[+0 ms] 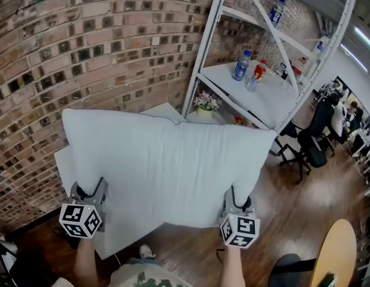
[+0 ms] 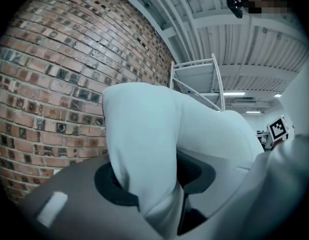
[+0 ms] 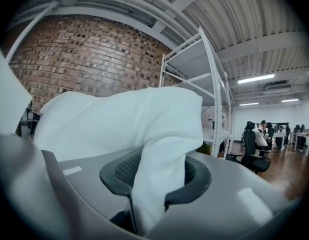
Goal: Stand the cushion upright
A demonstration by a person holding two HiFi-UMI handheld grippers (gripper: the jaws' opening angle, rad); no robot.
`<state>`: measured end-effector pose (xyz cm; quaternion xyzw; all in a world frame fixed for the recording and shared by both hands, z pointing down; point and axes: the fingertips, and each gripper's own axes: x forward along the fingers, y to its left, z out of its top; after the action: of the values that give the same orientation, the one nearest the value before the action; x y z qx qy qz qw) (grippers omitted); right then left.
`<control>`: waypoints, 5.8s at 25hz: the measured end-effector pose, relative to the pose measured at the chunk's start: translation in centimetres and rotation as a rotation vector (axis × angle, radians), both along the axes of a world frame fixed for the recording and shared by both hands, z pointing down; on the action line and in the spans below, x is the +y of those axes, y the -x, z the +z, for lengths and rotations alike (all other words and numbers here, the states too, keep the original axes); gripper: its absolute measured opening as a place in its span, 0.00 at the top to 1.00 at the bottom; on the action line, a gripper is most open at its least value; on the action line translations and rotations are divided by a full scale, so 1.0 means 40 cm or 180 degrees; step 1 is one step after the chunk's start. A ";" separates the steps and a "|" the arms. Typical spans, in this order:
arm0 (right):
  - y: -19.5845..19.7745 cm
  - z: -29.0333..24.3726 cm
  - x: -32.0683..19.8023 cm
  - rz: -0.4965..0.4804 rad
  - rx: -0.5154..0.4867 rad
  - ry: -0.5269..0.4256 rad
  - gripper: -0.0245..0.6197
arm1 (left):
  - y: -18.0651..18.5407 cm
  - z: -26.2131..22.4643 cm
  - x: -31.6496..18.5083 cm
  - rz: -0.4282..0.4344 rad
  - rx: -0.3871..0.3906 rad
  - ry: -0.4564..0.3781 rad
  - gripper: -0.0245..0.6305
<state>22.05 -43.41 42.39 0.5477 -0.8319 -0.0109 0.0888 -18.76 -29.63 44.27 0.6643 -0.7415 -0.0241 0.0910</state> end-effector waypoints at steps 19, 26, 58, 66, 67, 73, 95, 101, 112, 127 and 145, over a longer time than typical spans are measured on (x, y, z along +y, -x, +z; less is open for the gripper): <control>0.331 -0.037 -0.169 -0.0667 0.0012 -0.0192 0.75 | 0.238 -0.006 0.040 -0.0679 0.0047 -0.0101 0.65; 0.395 -0.034 -0.259 -0.0869 -0.0065 -0.0220 0.75 | 0.264 -0.022 0.015 -0.0901 -0.0043 -0.0124 0.65; 0.870 0.064 -0.776 -0.1821 -0.0307 -0.0506 0.77 | 0.464 0.035 -0.211 -0.2210 -0.0531 -0.0176 0.64; 0.946 0.110 -0.852 -0.1918 -0.0269 -0.0480 0.77 | 0.514 0.091 -0.248 -0.2293 -0.0542 -0.0115 0.64; 0.954 0.122 -0.859 -0.1925 -0.0242 -0.0450 0.77 | 0.521 0.112 -0.252 -0.2293 -0.0505 -0.0038 0.63; 0.981 0.226 -0.893 -0.1915 0.0016 0.0013 0.67 | 0.542 0.228 -0.267 -0.2142 -0.0264 0.0598 0.53; 0.819 0.187 -0.833 -0.1522 0.0078 0.0246 0.50 | 0.474 0.220 -0.180 -0.2098 -0.0097 0.0858 0.39; 0.808 0.140 -0.724 -0.1663 0.0011 0.0210 0.50 | 0.424 0.196 -0.144 -0.2036 -0.0105 0.0691 0.39; 0.822 0.059 -0.372 -0.2212 -0.0134 0.0165 0.59 | 0.246 0.088 -0.091 -0.1530 -0.0154 0.0431 0.40; 0.794 0.002 0.119 -0.2830 -0.0284 0.0109 0.92 | -0.022 0.004 -0.008 -0.0746 -0.0192 0.0035 0.87; 0.785 0.026 0.260 -0.3027 -0.0250 0.0134 0.96 | -0.126 0.013 0.009 -0.0427 -0.0143 -0.0073 0.96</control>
<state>-9.37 -33.02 43.43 0.1043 -0.9930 -0.0127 0.0534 -13.74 -29.27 44.80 0.6145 -0.7859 -0.0237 0.0649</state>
